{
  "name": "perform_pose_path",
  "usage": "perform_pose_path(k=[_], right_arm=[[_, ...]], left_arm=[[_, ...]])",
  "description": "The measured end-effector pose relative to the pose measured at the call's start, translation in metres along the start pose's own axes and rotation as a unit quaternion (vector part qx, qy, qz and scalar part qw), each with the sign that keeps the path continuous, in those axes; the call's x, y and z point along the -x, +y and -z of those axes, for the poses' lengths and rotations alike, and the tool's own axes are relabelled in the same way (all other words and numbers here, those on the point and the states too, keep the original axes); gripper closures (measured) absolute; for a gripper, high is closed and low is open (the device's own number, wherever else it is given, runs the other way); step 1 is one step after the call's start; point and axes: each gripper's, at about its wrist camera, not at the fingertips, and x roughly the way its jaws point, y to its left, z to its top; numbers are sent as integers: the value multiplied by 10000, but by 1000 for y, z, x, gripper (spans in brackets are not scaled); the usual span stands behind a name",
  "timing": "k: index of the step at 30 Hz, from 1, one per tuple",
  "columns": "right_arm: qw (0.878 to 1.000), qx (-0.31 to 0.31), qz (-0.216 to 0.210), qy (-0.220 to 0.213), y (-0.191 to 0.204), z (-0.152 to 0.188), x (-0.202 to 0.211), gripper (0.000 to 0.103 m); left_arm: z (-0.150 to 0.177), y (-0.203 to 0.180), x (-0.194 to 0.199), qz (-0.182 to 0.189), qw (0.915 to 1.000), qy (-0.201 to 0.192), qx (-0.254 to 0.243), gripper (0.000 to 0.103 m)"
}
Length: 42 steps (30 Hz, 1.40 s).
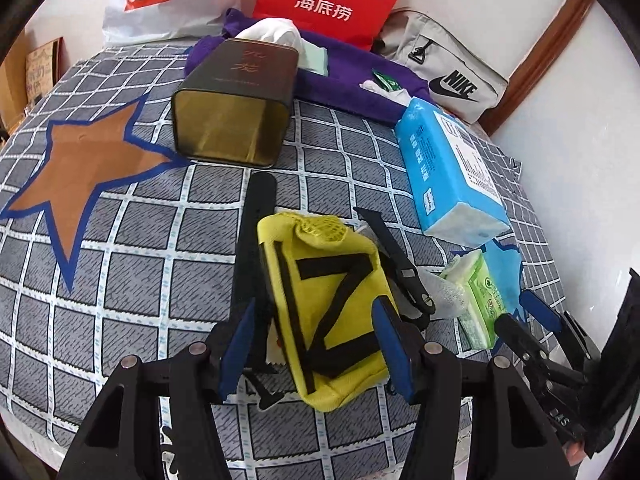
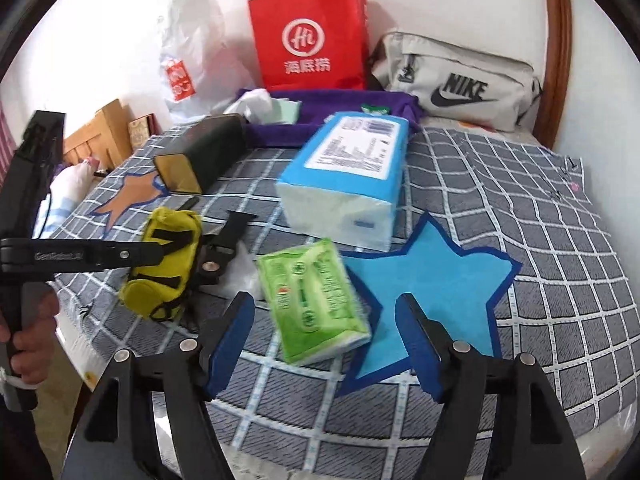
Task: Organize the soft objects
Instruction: 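Grasp the yellow mesh pouch with the left tool while the right tool lifts the green pack, then carry the green pack with the right tool while the left tool carries the pouch toward the towel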
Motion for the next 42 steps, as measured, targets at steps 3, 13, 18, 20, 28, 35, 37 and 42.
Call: perform_pose_path(k=[3,13,18,20,28,35,37,42], right_arm=[[9997,-147,-59,170,-7,0,-13,31],[9993,-140,-156,315,-1,5,-38,39],[9991,-204,-203,304,-4,5,-36,44],[9990,-239,-193,313,-4,5,-34,44],[9989,-321,-122,324,-8,3,-18,44],[9987,-448,-92,235,-9,-5,1,44],[9985,-500,-113,211,-8,-7,6,44],[9983,-526,28,249,-6,-14,14,44]], left_arm=[[-1,-4,2,-12,9999,-53,-132,50],[-2,-9,-5,268,9995,-58,-184,84],[0,-11,-15,403,9990,146,-96,73],[2,-13,-16,361,9992,54,-164,73],[0,-11,0,404,9990,-107,-183,89],[-5,-3,28,519,9981,-312,-109,91],[-6,0,34,559,9977,-369,-36,91],[-9,9,48,564,9970,-518,120,91]])
